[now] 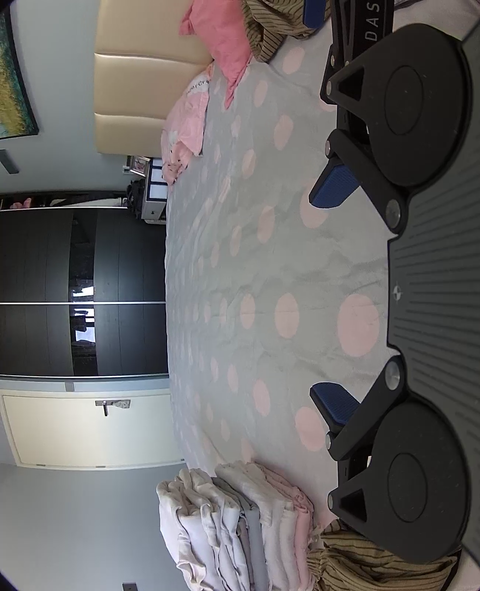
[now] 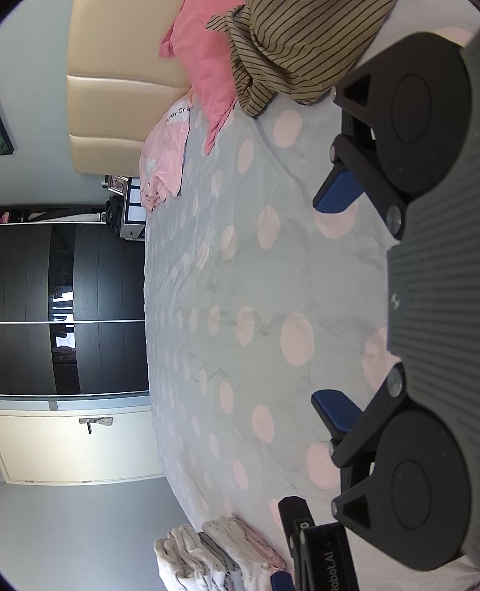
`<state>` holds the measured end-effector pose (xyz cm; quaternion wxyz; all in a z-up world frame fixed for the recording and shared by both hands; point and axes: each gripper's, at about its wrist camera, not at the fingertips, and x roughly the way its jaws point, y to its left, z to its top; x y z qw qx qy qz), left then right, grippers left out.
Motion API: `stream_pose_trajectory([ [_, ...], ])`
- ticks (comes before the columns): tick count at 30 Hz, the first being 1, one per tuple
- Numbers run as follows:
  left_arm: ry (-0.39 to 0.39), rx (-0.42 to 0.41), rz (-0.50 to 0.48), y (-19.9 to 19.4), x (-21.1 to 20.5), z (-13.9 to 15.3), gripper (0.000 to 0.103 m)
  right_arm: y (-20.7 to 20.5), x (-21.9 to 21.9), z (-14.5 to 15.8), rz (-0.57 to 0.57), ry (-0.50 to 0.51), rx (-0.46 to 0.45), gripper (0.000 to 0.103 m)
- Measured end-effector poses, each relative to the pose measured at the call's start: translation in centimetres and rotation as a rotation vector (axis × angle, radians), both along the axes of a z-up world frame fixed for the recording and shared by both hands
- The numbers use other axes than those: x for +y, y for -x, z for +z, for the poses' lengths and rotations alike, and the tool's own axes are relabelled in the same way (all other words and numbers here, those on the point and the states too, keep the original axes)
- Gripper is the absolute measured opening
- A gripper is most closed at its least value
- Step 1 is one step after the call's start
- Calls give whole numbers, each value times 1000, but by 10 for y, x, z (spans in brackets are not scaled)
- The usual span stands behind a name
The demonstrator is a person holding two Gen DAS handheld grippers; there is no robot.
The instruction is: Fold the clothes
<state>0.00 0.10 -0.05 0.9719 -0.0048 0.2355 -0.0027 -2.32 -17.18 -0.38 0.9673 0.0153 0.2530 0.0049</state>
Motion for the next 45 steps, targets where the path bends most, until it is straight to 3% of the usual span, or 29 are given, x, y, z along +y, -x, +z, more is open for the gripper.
stream_pose_trajectory([
  [5,-20,81,12,-16,7,-3,102,-2,-1,-2,14,10,-1,102],
  [10,-45,19,38,-1,0,-4,102,-5,-7,-4,-1,-4,1,102],
  [23,17,0,12,-2,4,0,102,0,3,-5,-17,-8,-10,102],
  [33,10,42,-80,-3,3,-5,102,0,2,-8,-23,6,-8,102],
  [35,-15,28,-66,0,0,-4,102,0,2,-8,-24,6,-7,102],
  [45,23,64,-49,-4,3,-2,101,-3,1,-10,-35,18,1,102],
])
